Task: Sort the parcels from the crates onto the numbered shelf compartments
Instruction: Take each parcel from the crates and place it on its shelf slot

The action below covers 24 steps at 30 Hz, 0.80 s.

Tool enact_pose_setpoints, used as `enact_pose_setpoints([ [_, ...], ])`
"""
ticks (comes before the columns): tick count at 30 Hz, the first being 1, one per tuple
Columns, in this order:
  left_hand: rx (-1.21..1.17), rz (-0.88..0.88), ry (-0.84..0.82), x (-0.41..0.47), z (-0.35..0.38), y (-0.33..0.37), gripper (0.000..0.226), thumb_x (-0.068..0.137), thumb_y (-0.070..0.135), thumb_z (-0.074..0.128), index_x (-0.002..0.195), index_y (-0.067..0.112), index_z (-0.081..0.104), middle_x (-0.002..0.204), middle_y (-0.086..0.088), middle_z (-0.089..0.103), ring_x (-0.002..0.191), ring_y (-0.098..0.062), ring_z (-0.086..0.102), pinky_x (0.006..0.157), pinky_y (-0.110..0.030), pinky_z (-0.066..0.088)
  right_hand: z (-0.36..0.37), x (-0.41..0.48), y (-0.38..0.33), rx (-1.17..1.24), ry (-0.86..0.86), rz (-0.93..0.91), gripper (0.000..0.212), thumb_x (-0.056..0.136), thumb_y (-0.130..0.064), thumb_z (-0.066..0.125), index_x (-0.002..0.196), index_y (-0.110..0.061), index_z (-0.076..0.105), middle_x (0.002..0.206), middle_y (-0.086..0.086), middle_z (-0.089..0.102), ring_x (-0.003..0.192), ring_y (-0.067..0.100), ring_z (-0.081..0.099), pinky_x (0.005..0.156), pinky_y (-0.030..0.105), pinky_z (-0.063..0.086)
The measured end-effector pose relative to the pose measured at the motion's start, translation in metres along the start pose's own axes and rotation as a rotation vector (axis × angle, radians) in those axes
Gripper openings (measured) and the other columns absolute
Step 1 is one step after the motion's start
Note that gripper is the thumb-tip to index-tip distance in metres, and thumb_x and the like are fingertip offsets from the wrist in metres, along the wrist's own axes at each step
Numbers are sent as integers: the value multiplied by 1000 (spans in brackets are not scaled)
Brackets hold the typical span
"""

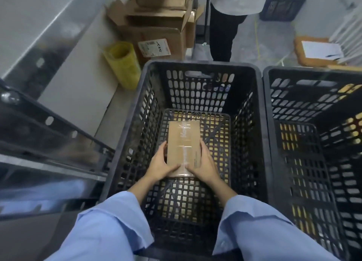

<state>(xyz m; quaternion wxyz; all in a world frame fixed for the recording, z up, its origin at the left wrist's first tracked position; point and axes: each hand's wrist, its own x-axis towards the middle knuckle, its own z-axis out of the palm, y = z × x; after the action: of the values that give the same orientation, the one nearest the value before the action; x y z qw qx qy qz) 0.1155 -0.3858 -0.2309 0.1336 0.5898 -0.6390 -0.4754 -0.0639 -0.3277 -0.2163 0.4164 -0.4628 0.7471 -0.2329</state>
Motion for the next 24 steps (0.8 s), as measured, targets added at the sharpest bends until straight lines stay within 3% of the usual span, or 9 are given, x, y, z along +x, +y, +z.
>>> enact_pose_setpoints([
  [6,-54,-38,-3,3,4,-5,90,68,25,88,144,23,39,136,3,54,121,-9,48,97,-25,36,4,3,2,24,-25,51,112,75,-33,83,158,-27,7,156,-1,32,139,23,39,108,46,41],
  [11,-64,-3,43,4,2,7,90,68,23,87,144,23,39,135,3,55,124,-16,51,107,-39,43,2,10,-7,71,-4,37,114,72,-25,86,158,-24,11,156,0,31,140,21,36,113,43,37],
  [15,-100,62,133,4,-7,30,92,64,36,84,144,26,40,135,3,56,120,-11,52,104,-35,44,-10,15,-24,103,59,2,113,71,-30,87,157,-28,14,154,-1,33,136,20,41,111,46,40],
  [18,-102,118,191,4,-13,46,88,68,32,84,144,29,40,135,6,57,121,-13,54,103,-41,47,-21,17,-40,107,112,-39,110,74,-34,84,157,-28,12,155,-1,29,137,23,41,110,49,40],
  [24,-19,215,309,5,-30,82,91,68,43,84,144,32,37,143,7,48,127,-14,48,104,-43,44,-44,9,-64,134,200,-101,107,81,-35,79,159,-24,5,155,-2,21,132,21,43,105,38,41],
])
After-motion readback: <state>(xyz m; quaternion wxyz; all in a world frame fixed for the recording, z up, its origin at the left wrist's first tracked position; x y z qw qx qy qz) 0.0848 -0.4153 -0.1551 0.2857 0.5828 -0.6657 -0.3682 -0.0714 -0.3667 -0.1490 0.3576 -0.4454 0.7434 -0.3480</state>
